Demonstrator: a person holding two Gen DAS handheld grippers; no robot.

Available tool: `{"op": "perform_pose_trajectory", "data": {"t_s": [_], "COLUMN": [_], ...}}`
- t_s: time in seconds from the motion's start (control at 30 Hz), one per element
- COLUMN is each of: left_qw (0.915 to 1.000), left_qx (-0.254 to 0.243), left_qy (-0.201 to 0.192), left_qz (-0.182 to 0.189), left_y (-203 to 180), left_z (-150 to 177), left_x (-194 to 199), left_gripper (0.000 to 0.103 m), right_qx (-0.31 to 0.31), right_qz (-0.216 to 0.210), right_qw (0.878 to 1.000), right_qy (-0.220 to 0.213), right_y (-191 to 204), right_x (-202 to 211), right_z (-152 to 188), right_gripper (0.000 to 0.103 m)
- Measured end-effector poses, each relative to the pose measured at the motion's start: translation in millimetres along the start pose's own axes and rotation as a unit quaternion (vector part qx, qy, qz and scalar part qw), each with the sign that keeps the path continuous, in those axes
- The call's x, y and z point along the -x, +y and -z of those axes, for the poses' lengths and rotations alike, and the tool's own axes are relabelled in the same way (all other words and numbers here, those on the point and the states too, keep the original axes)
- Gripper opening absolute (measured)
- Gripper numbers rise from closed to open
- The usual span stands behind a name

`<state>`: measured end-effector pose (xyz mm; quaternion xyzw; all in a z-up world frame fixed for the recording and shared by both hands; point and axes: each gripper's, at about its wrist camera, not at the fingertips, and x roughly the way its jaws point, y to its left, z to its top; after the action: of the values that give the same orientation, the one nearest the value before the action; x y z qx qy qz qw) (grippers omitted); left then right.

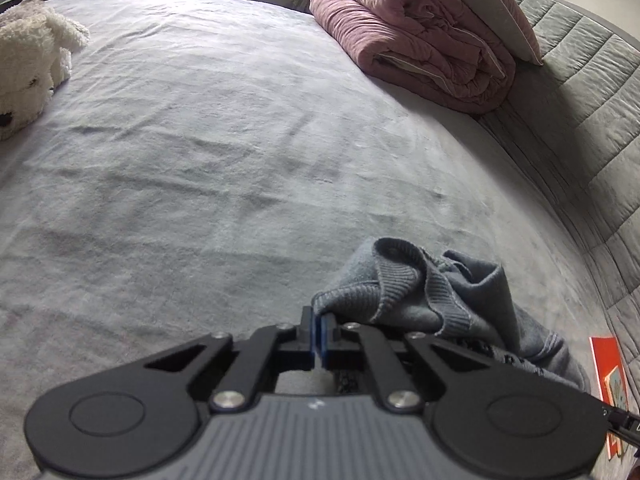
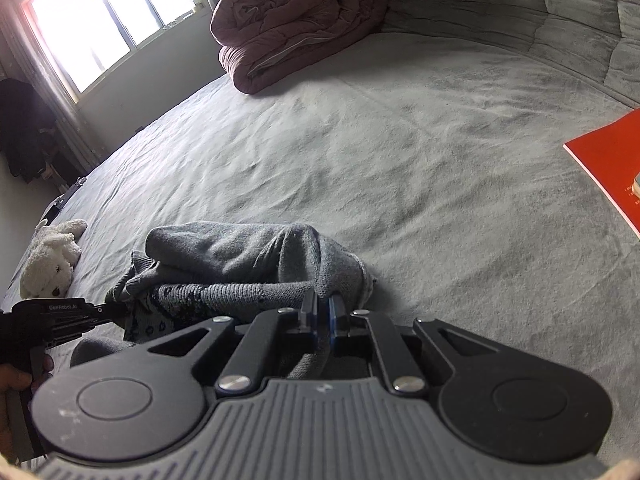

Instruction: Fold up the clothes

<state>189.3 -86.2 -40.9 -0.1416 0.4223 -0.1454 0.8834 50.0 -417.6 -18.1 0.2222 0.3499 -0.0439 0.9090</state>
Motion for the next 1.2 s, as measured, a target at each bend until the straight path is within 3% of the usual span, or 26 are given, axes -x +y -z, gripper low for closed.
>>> {"op": "perform_pose_trajectory", "data": {"t_s": [0.33, 0.77, 0.97, 1.2], "left_qw": [0.9941, 0.9676, 0.9617, 0.9687], "left_qx": [0.02, 0.02, 0.016, 0.018], "left_qy": [-0.074, -0.154, -0.157, -0.161], "left_qz": [-0.077, -0.199, -0.224, -0.188], "left_y": [29, 102, 119, 102], "left_z": [-5, -19, -26, -42], "left_x": [70, 193, 210, 192], "left_gripper": [0.002, 0.002, 0.002, 0.002], "right_qx": [0.005, 0.042, 0.053, 0.041], "right_qz": [-0.045, -0.154, -0.182, -0.169], "right_qw": [0.999, 0.986, 0.981, 0.984], "right_qy": [0.011, 0.048, 0.041, -0.028], "right_y": [29, 129, 161, 148], "right_x": [-2, -10, -9, -4], "right_z": [5, 34, 41, 28], "right_gripper": [0.007, 0.007, 0.007, 0.007]}}
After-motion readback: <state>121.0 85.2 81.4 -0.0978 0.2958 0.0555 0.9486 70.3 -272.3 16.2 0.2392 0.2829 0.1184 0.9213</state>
